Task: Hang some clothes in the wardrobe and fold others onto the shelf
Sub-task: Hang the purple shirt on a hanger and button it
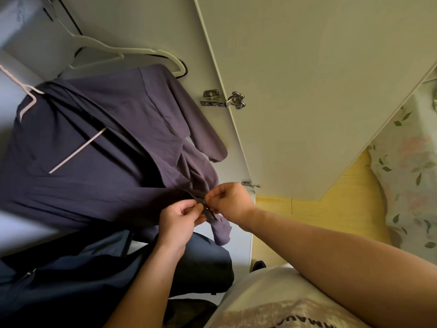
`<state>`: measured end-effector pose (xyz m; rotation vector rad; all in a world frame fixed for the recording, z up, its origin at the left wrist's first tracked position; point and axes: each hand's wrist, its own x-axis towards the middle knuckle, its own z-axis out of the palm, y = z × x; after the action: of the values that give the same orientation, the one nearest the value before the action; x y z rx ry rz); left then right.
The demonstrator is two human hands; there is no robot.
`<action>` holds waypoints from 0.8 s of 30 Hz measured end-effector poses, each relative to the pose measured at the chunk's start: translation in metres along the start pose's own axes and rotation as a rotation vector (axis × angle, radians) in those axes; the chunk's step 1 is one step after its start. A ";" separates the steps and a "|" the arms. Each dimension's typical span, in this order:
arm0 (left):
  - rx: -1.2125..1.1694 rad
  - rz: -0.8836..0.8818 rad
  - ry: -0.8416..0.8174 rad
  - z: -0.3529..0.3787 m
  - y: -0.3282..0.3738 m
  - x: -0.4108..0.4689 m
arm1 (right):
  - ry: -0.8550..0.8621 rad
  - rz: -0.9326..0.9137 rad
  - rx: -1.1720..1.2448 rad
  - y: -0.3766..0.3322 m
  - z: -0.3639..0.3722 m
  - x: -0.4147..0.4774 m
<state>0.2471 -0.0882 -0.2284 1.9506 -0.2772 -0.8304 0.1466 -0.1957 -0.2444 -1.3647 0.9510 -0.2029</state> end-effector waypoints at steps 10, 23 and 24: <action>-0.095 -0.049 0.011 0.003 0.016 -0.013 | 0.021 -0.053 -0.035 -0.003 0.001 -0.004; 0.243 0.098 0.070 -0.007 0.012 -0.006 | -0.058 -0.118 -0.094 0.000 0.001 0.001; 0.224 0.074 0.075 -0.007 0.013 -0.005 | -0.087 -0.118 -0.079 0.000 0.000 0.000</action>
<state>0.2497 -0.0871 -0.2133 2.1603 -0.4098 -0.7011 0.1473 -0.1957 -0.2443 -1.4923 0.8144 -0.1950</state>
